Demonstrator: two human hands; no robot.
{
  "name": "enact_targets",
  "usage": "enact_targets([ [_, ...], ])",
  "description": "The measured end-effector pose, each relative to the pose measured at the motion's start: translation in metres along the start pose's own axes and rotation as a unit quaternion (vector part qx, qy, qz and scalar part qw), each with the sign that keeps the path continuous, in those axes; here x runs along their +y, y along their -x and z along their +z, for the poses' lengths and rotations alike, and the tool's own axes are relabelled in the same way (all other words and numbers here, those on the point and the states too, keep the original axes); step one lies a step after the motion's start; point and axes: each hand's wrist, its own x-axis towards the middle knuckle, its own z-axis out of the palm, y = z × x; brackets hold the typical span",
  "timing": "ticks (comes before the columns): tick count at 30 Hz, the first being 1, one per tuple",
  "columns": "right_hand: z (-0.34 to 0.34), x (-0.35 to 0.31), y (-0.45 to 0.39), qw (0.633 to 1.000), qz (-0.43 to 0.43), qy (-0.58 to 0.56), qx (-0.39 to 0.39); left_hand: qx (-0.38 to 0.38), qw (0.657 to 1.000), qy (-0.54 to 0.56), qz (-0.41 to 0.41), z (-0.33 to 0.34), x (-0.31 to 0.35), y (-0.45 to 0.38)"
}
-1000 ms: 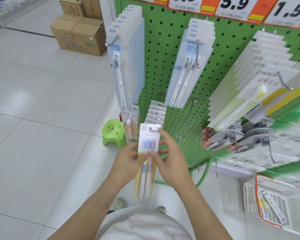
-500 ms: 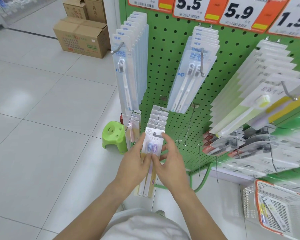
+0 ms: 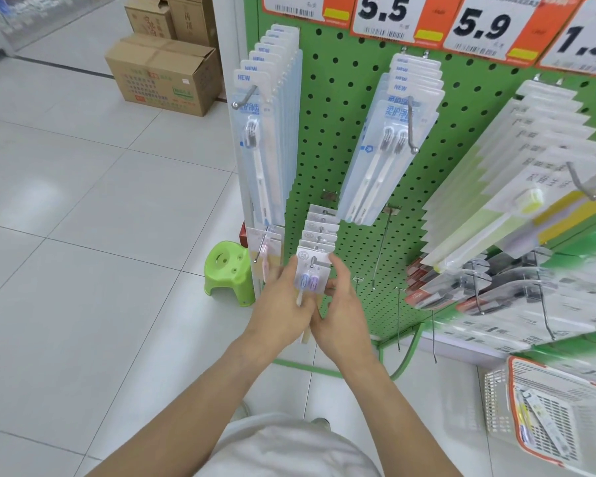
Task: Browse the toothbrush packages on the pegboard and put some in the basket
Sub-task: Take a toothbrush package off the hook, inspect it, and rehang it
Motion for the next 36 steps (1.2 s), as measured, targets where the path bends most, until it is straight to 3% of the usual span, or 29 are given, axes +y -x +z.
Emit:
enact_targets([
  [12, -0.006, -0.009, -0.019, 1.000, 0.011, 0.013, 0.006, -0.021, 0.999, 0.027, -0.017, 0.004, -0.011, -0.026],
  [17, -0.007, -0.007, -0.022, 1.000, 0.016, 0.026, 0.002, -0.032, 0.998, 0.061, 0.012, 0.004, -0.021, -0.023],
  [23, -0.013, 0.002, -0.002, 1.000, 0.005, 0.016, 0.016, 0.032, 0.997, 0.055, -0.035, 0.004, -0.025, -0.008],
  [29, -0.025, 0.045, 0.035, 0.996, 0.035, 0.071, 0.032, -0.135, 0.986, -0.093, -0.019, 0.021, -0.042, 0.010],
  [36, -0.084, 0.099, 0.054, 0.979, 0.126, 0.137, 0.082, -0.207, 0.947, -0.233, 0.082, 0.064, -0.023, 0.005],
])
